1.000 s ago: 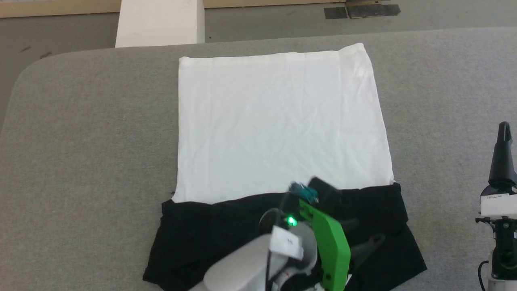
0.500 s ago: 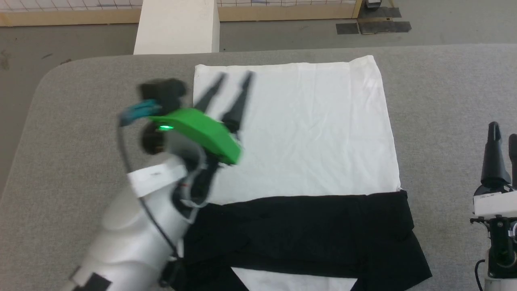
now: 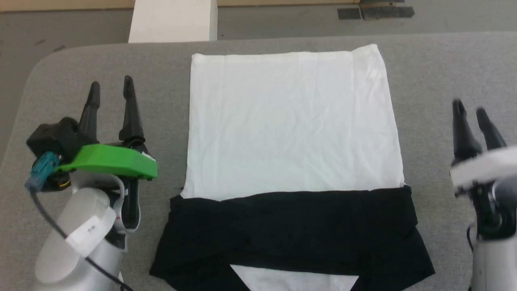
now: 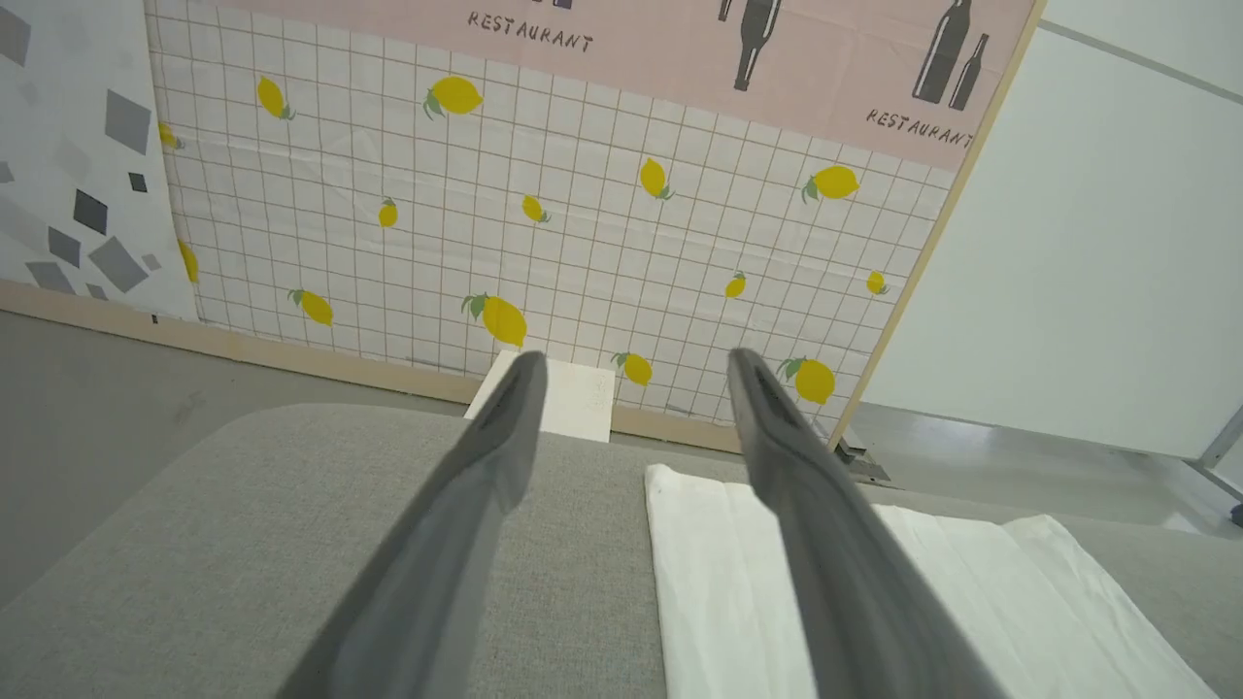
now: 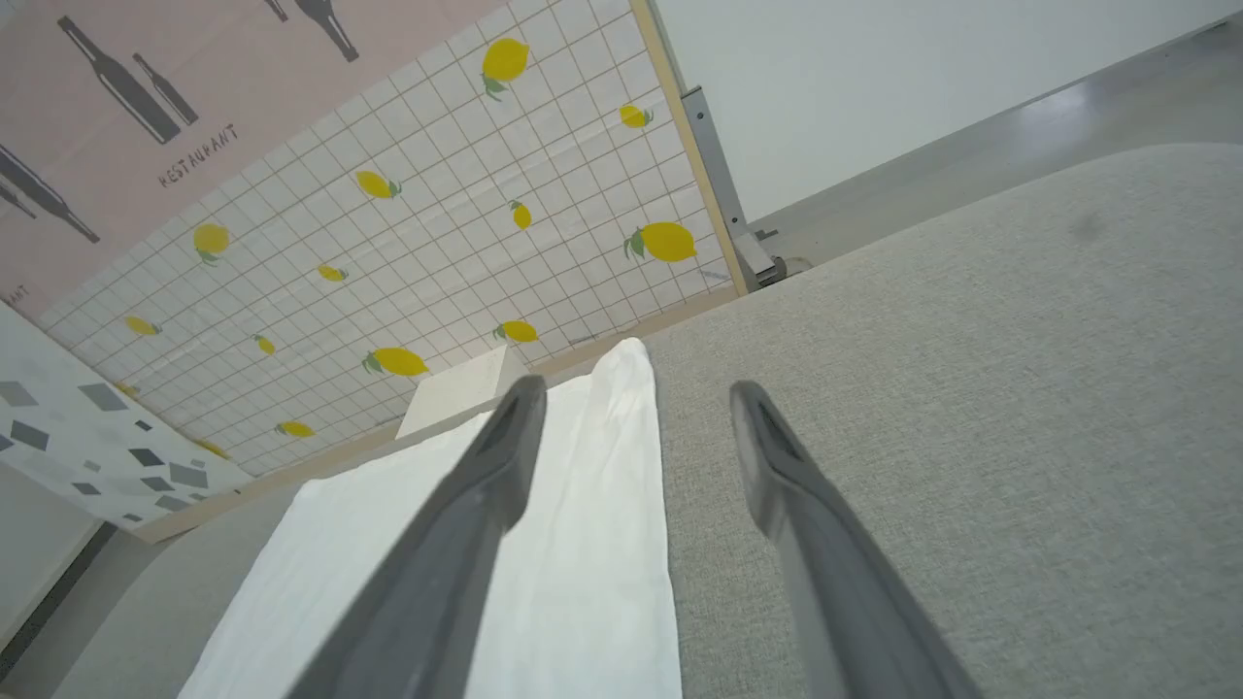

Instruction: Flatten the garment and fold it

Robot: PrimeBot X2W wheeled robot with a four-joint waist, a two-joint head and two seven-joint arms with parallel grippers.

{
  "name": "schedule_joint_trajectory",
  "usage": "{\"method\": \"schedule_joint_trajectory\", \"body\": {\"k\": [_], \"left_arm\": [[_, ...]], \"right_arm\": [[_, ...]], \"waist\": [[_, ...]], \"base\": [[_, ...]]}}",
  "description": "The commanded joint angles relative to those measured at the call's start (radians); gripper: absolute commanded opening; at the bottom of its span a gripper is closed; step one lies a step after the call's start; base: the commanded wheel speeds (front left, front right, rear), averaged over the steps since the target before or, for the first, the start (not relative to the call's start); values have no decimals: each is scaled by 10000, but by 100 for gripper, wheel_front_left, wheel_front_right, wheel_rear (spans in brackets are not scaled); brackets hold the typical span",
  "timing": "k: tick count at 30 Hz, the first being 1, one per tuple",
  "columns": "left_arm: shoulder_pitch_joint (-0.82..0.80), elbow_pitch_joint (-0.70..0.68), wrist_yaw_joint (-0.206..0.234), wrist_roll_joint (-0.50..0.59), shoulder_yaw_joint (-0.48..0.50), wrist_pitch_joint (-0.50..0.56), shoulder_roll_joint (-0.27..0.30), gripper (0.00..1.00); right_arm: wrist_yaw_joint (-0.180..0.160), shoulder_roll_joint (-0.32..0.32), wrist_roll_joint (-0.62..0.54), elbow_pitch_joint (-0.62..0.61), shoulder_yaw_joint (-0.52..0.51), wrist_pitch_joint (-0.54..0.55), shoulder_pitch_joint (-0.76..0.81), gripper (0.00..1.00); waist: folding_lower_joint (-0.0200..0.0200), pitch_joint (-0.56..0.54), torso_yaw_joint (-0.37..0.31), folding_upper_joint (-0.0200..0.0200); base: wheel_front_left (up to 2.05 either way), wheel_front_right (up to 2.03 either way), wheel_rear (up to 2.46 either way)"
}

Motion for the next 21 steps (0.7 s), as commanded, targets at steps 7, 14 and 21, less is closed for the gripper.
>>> {"method": "schedule_joint_trajectory", "body": {"k": [7,14,21], "left_arm": [[797,-1255,-264,899,939,-36,-548,100],[787,-2124,-390,1376,1405,-37,-831,100],[740,-2830,-507,1759,1586,-37,-826,100]], "right_arm": [[-11,-146,-1230,1029,-30,2279,-3336,100],[-11,-835,-2900,2468,-26,4621,-6174,100],[-11,-1193,-4607,3686,31,6508,-8148,100]], "waist": [[0,1595,279,0],[0,2958,817,0],[0,4238,1276,0]], "base": [[0,0,0],[0,0,0],[0,0,0]]}}
